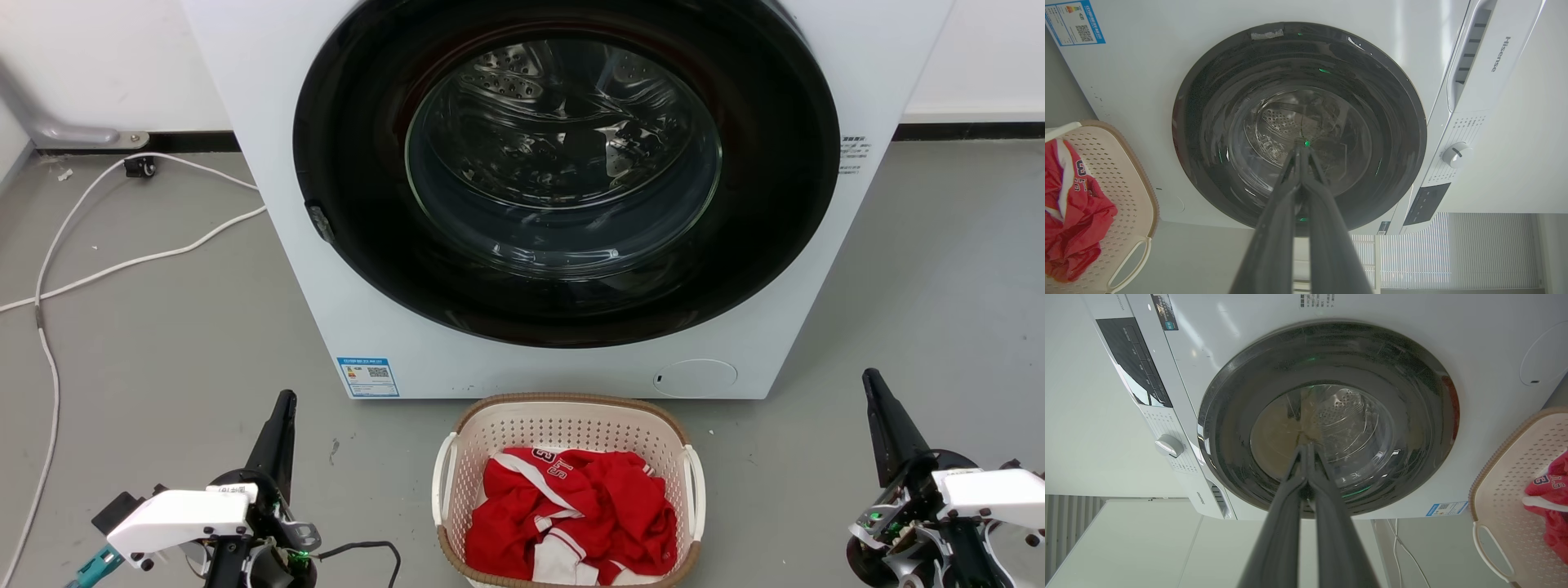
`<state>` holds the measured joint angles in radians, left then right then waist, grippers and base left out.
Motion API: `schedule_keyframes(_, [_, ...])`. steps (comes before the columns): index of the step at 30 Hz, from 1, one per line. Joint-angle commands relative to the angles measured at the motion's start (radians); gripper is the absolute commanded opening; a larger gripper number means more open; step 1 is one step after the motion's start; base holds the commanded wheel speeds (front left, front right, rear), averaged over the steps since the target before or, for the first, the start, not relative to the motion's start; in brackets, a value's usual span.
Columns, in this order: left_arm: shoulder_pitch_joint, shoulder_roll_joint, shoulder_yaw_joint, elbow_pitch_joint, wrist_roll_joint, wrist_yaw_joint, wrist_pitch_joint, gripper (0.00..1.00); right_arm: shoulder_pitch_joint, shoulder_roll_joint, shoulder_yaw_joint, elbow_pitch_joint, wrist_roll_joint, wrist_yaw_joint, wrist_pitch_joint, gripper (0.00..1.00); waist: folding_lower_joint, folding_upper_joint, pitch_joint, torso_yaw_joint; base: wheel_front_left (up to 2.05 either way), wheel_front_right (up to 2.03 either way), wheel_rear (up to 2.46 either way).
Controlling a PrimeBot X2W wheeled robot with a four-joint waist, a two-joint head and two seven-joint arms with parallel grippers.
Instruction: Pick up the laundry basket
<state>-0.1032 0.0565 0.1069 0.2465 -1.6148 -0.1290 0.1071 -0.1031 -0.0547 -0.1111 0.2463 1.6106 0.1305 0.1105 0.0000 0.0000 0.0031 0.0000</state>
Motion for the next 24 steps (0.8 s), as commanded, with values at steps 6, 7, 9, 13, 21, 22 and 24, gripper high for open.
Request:
schedule_keyframes(6, [-0.012, -0.001, 0.004, 0.001, 0.003, -0.003, 0.004, 0.0, -0.014, 0.003, -0.002, 0.001, -0.001, 0.0, 0.003, 0.0, 0.0, 0.0, 0.0, 0.0, 0.0, 0.0, 0.0])
schedule_keyframes(7, [-0.012, -0.001, 0.004, 0.001, 0.003, -0.003, 0.005, 0.0, -0.014, 0.003, -0.002, 0.001, -0.001, 0.0, 0.003, 0.0, 0.0, 0.0, 0.0, 0.0, 0.0, 0.0, 0.0])
schedule_keyframes(9, [-0.012, -0.001, 0.004, 0.001, 0.003, -0.003, 0.005, 0.0, -0.014, 0.003, -0.002, 0.001, -0.001, 0.0, 0.003, 0.0, 0.0, 0.0, 0.0, 0.0, 0.0, 0.0, 0.0])
schedule_keyframes(13, [-0.012, -0.002, 0.004, 0.001, 0.004, -0.003, 0.005, 0.0, -0.014, 0.004, -0.002, 0.002, -0.001, 0.0, 0.004, 0.0, 0.0, 0.0, 0.0, 0.0, 0.0, 0.0, 0.0])
schedule_keyframes(21, [-0.012, -0.002, 0.005, 0.001, 0.004, -0.003, 0.004, 0.0, -0.014, 0.004, -0.003, 0.002, -0.001, 0.0, 0.004, 0.0, 0.0, 0.0, 0.0, 0.0, 0.0, 0.0, 0.0])
schedule_keyframes(22, [-0.012, -0.002, 0.005, 0.001, 0.005, -0.003, 0.004, 0.0, -0.014, 0.004, -0.003, 0.002, -0.002, 0.0, 0.004, 0.0, 0.0, 0.0, 0.0, 0.0, 0.0, 0.0, 0.0])
schedule_keyframes(24, [-0.012, -0.002, 0.006, 0.001, 0.005, -0.003, 0.004, 0.0, -0.014, 0.004, -0.003, 0.002, -0.002, 0.0, 0.004, 0.0, 0.0, 0.0, 0.0, 0.0, 0.0, 0.0, 0.0])
